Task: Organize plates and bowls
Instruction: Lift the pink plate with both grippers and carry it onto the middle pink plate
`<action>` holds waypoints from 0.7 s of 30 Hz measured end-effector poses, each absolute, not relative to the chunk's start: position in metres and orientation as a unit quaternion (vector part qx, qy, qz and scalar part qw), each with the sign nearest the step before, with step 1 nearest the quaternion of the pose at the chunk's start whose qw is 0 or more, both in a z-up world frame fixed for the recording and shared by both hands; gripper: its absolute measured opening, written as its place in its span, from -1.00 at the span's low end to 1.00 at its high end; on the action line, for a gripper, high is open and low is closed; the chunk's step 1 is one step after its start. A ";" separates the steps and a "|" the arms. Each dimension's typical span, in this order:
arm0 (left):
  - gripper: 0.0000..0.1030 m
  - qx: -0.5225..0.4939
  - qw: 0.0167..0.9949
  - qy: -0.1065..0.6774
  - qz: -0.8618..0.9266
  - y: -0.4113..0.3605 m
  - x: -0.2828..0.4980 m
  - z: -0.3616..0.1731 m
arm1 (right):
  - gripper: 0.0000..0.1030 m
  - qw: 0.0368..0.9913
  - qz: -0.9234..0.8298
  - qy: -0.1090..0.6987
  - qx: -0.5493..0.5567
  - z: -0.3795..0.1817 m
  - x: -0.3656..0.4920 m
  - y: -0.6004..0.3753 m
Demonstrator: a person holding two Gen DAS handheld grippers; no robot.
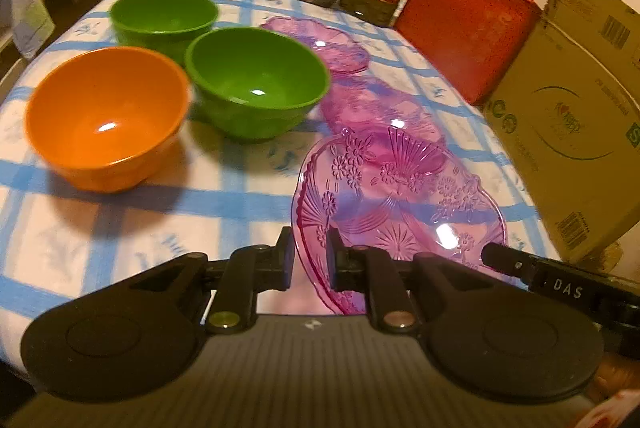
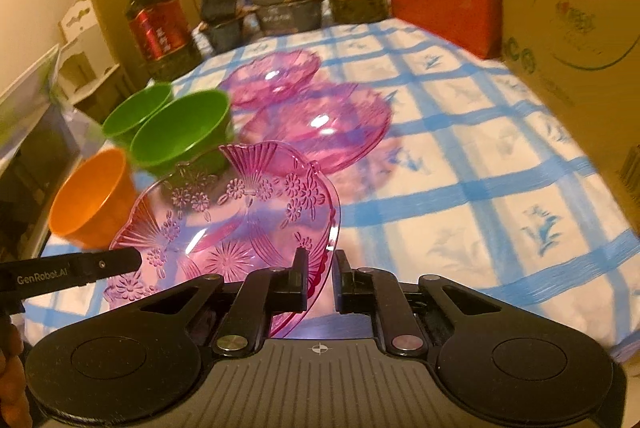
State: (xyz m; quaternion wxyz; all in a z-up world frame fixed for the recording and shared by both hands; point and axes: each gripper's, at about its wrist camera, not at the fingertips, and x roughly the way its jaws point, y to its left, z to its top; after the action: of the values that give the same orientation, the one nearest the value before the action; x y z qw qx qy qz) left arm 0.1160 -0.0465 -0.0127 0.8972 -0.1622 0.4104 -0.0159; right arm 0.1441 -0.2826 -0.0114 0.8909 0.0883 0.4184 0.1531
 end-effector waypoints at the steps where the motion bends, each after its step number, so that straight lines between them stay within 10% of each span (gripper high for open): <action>1: -0.72 -0.161 0.898 0.410 -0.019 -0.050 0.120 -0.012 | -0.77 0.892 0.150 0.416 0.089 -0.009 0.147 -0.286; 21: -0.72 -0.159 0.904 0.398 -0.009 -0.087 0.228 -0.012 | -0.76 0.902 0.152 0.400 0.055 -0.010 0.256 -0.313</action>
State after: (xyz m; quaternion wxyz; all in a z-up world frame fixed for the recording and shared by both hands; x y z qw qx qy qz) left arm 0.2276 -0.0869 -0.0120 0.9036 -0.1589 0.3977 -0.0091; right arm 0.2556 -0.3127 -0.0097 0.9024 0.0553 0.3996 0.1515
